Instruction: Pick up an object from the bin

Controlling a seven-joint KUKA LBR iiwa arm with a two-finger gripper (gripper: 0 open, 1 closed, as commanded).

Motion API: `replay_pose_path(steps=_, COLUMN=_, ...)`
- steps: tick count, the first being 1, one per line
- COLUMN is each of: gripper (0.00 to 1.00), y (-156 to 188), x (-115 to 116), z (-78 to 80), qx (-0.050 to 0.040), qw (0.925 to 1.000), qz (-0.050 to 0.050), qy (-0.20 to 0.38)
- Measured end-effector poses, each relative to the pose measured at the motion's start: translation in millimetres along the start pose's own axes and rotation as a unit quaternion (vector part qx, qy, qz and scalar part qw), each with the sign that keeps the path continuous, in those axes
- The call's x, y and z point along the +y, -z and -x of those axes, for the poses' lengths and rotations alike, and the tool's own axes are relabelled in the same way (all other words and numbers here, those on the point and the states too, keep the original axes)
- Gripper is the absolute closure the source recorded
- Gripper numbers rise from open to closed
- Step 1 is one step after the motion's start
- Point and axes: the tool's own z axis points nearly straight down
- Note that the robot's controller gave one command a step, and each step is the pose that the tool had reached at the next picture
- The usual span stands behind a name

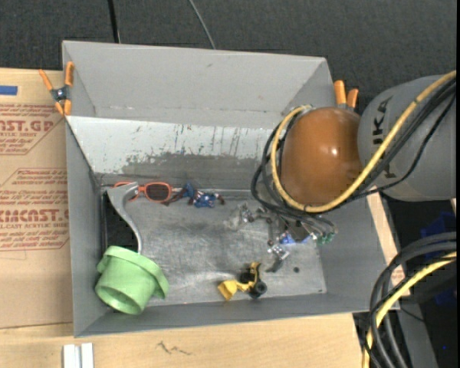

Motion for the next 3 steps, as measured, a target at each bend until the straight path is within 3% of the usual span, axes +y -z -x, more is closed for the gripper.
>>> replay_pose_path(steps=1, gripper=0.00, y=-27.1, x=-20.6, z=-12.1, qx=0.0049, qw=0.9952, qz=0.002, qy=0.098)
replay_pose_path(steps=2, gripper=0.00, y=-46.5, x=-20.6, z=-9.4, qx=0.0030, qw=0.9927, qz=0.001, qy=0.120)
replay_pose_path(steps=3, gripper=0.00, y=-60.8, x=-14.4, z=-17.3, qx=0.0037, qw=0.9673, qz=0.003, qy=0.253)
